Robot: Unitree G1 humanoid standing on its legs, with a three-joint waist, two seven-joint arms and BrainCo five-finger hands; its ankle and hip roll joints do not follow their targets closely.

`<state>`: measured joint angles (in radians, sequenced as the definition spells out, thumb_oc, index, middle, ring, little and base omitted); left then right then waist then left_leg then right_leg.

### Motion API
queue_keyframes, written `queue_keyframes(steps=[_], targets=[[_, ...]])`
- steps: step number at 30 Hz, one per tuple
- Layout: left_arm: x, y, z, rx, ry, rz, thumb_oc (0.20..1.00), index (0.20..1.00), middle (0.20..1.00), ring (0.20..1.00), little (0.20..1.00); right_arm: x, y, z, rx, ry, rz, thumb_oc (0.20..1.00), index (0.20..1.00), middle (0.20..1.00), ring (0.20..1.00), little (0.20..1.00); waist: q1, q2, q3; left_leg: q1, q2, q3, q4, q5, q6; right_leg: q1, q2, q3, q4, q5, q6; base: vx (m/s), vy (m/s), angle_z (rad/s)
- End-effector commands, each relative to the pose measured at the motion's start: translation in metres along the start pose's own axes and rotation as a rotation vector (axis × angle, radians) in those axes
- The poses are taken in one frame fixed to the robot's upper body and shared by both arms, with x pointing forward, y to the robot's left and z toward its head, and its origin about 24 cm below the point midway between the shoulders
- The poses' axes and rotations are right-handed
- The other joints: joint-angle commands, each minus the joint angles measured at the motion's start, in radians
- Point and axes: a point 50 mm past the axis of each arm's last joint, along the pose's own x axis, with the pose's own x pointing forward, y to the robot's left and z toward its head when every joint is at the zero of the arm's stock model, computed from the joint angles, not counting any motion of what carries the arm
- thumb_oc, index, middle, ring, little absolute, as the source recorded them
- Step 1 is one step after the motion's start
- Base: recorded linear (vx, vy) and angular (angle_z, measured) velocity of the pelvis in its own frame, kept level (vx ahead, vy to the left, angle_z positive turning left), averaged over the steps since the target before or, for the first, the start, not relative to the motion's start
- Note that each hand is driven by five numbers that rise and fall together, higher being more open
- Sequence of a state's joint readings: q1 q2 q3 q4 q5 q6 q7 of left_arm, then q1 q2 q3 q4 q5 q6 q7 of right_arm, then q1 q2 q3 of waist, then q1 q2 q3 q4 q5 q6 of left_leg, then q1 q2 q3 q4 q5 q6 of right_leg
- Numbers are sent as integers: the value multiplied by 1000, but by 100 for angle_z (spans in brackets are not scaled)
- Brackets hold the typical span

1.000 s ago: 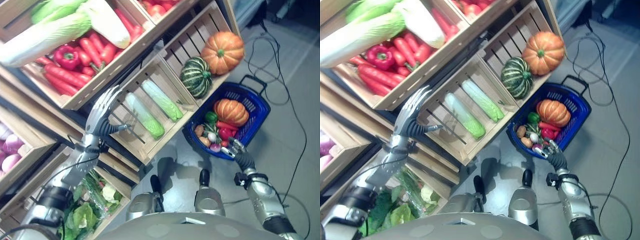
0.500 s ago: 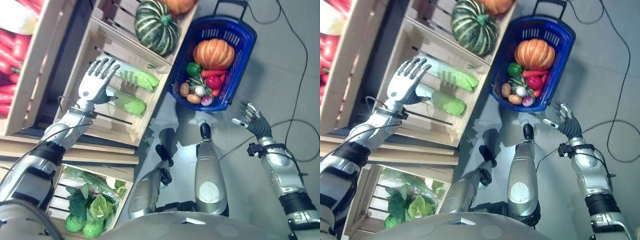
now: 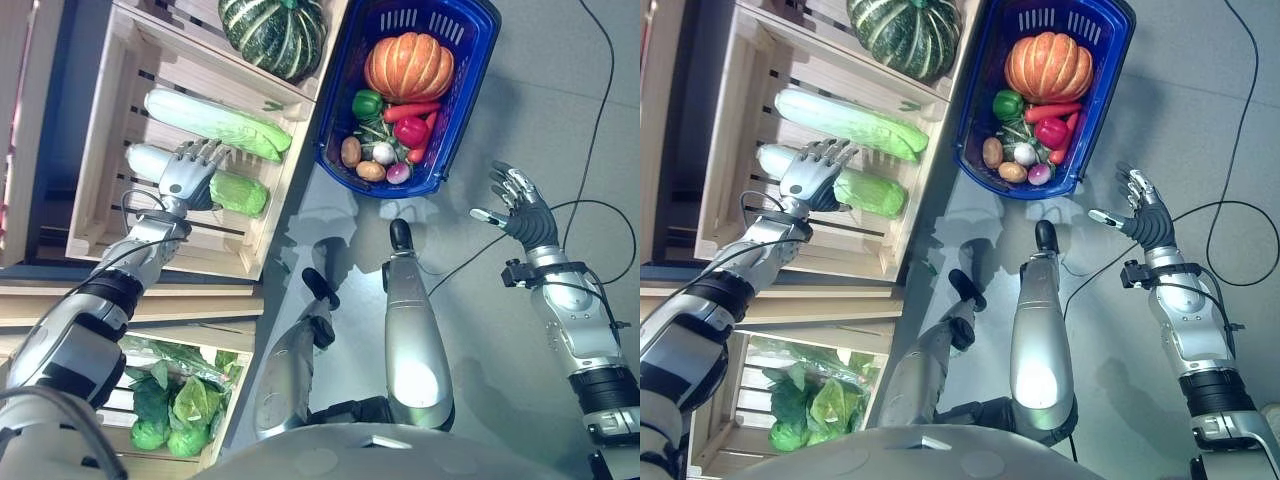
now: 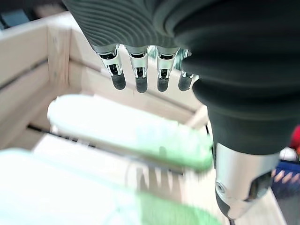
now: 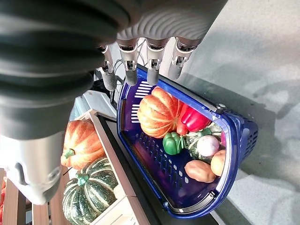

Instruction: Pick up fruits and vegetables into the basket

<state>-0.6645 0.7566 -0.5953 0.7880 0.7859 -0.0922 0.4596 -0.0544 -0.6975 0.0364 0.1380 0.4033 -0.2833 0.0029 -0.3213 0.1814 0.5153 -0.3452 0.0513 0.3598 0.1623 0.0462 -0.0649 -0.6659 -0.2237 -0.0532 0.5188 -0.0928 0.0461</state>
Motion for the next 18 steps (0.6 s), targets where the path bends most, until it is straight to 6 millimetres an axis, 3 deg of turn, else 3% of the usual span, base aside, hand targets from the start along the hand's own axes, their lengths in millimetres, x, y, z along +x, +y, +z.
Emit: queue_keyframes(steps=[1,7,18], targets=[[-5,6,-36,94,143,-20,1000,1000,1000,1000,1000,0,-3,26,14,-146,-25,1000,1000,1000,1000,1000,-32,-42,5,-127,32,19,293,-176,-8,0,46,-9,-22,-47,37,-8,35,-2],[-15,3,-59,231,235,-45,1000,1000,1000,1000,1000,2,-7,38,-3,-201,-36,1000,1000,1000,1000,1000,-32,-29,5,-215,34,27,348,-188,-5,-88,38,13,17,-47,36,-2,45,-2],[-18,30,-86,491,363,102,1000,1000,1000,1000,1000,6,-8,55,-56,-290,-49,1000,1000,1000,1000,1000,-28,-1,5,-327,39,31,414,-206,-6,-214,22,48,62,-42,39,15,46,-4]])
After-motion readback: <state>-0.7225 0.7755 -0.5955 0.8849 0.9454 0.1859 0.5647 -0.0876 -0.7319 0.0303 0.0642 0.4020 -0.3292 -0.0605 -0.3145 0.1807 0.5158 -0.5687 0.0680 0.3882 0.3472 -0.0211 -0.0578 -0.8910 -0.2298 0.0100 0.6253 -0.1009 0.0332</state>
